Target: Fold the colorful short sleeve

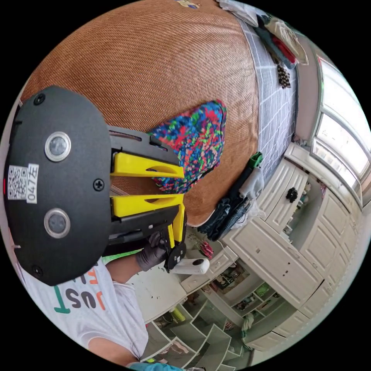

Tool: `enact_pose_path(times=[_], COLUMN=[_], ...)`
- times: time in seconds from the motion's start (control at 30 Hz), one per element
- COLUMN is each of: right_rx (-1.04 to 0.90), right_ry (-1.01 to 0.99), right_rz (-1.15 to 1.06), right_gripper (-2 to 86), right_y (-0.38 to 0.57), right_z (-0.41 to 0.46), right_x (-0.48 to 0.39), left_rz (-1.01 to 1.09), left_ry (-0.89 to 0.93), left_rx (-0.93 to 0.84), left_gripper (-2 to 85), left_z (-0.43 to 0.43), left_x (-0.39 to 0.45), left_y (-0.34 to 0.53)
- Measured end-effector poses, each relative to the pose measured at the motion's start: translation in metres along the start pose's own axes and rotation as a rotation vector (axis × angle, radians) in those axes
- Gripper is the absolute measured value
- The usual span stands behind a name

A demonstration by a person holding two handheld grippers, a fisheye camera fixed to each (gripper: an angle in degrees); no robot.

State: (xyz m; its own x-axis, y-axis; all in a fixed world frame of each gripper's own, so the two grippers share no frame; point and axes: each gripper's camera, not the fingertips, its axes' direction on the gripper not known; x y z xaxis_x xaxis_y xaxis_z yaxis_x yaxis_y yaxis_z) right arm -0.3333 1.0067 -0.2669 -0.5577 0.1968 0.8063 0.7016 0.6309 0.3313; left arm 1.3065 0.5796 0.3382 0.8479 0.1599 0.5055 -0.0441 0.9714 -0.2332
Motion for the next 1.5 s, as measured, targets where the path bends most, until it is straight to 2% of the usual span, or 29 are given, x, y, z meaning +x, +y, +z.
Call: enact_pose_path(times=[0.23,0.4,0.53,0.6,0.67,0.77,0.87,1.0,1.07,1.13,1.27,1.37,1.5], right_rx=[0.009,0.055,0.215,0.203,0.085,-0.07,-0.091,-0.01,0.108,0.113,-0.103,-0.163,-0.009], right_ry=[0.039,0.072,0.33,0.438,0.498,0.473,0.45,0.467,0.489,0.526,0.596,0.565,0.411], right_rz=[0.086,0.011,-0.149,-0.163,-0.145,-0.105,-0.102,-0.135,-0.186,-0.209,-0.213,-0.182,-0.057], right_gripper=[0.1,-0.8,-0.8,-0.8,-0.9,-0.8,-0.9,-0.9,-0.9,-0.8,0.0,1.4,4.9], right_y=[-0.017,-0.063,-0.08,-0.067,-0.056,-0.053,-0.055,-0.068,-0.072,-0.069,-0.059,-0.055,-0.059], right_z=[-0.005,-0.034,-0.096,-0.096,-0.071,-0.04,-0.038,-0.062,-0.091,-0.094,-0.045,-0.03,-0.058], right_x=[0.0,-0.018,-0.076,-0.092,-0.094,-0.083,-0.08,-0.086,-0.1,-0.107,-0.088,-0.061,-0.008], left_rz=[-0.078,-0.077,-0.08,-0.074,-0.069,-0.065,-0.047,-0.014,-0.016,-0.036,-0.069,-0.088,-0.141], left_ry=[0.009,-0.011,-0.069,-0.071,-0.086,-0.126,-0.138,-0.18,-0.168,-0.164,-0.184,-0.222,-0.302], left_rx=[0.001,0.004,0.036,-0.003,-0.048,-0.098,-0.083,-0.022,-0.006,-0.029,-0.066,-0.039,-0.035], left_gripper=[6.5,6.4,6.5,6.5,6.5,6.5,6.5,6.1,5.9,5.8,5.8,6.1,7.3], left_z=[-0.028,-0.023,-0.026,-0.018,-0.009,-0.005,-0.023,-0.059,-0.068,-0.068,-0.072,-0.092,-0.12], left_x=[-0.053,-0.074,-0.083,-0.09,-0.095,-0.099,-0.099,-0.103,-0.111,-0.124,-0.145,-0.154,-0.172], left_y=[0.03,0.022,0.008,0.001,-0.002,-0.001,0.001,0.003,0.004,0.005,0.013,0.021,0.037])
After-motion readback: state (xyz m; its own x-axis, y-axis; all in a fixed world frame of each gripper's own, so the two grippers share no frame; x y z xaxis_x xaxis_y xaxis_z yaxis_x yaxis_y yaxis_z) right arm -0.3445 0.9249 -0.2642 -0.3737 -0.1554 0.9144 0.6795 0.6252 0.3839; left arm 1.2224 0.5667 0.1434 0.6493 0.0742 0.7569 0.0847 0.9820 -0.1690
